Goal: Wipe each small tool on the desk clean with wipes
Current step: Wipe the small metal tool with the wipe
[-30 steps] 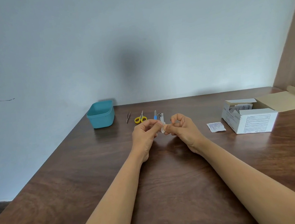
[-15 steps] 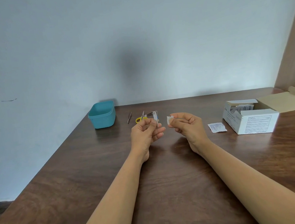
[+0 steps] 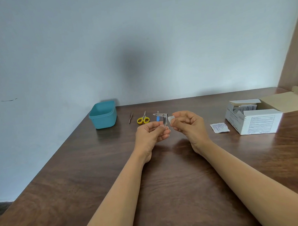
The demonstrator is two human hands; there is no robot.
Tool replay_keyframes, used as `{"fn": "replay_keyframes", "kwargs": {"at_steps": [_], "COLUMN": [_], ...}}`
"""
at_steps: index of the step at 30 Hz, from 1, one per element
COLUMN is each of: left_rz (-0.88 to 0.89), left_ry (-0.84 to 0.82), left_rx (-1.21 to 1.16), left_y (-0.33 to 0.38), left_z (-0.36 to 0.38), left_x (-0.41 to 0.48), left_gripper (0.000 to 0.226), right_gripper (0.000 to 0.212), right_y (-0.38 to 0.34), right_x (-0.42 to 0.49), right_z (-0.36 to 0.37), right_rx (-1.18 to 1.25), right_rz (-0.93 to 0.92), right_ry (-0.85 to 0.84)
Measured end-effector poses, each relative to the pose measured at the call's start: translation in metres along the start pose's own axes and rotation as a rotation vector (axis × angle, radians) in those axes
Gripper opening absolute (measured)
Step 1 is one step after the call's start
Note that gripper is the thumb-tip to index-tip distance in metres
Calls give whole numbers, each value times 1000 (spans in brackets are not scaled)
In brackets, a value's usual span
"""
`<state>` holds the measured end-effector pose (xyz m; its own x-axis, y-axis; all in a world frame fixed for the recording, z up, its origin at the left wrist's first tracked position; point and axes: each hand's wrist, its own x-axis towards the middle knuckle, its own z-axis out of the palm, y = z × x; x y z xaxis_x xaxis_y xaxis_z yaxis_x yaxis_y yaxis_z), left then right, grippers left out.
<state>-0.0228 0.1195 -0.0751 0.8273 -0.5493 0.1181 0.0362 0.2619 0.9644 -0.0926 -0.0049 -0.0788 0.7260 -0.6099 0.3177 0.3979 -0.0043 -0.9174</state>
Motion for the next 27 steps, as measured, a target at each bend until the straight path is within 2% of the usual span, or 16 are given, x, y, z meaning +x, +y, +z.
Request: {"fn": "replay_keyframes", "kwargs": {"at_steps": [10,27], "left_rz": [3,27], "left_ry": [1,-23], "left_rx": [20,125], "left_y": [0,-5], "left_z": [-1,-1], "left_x": [-1,3], "left_gripper": [6,16], "right_gripper": [8,11], "right_y": [0,0], "right_x": [0,1], "right_z": [0,-2], "right_rx": [29,-6], "right_rz": [14,36], "right_ry": [-2,32]}}
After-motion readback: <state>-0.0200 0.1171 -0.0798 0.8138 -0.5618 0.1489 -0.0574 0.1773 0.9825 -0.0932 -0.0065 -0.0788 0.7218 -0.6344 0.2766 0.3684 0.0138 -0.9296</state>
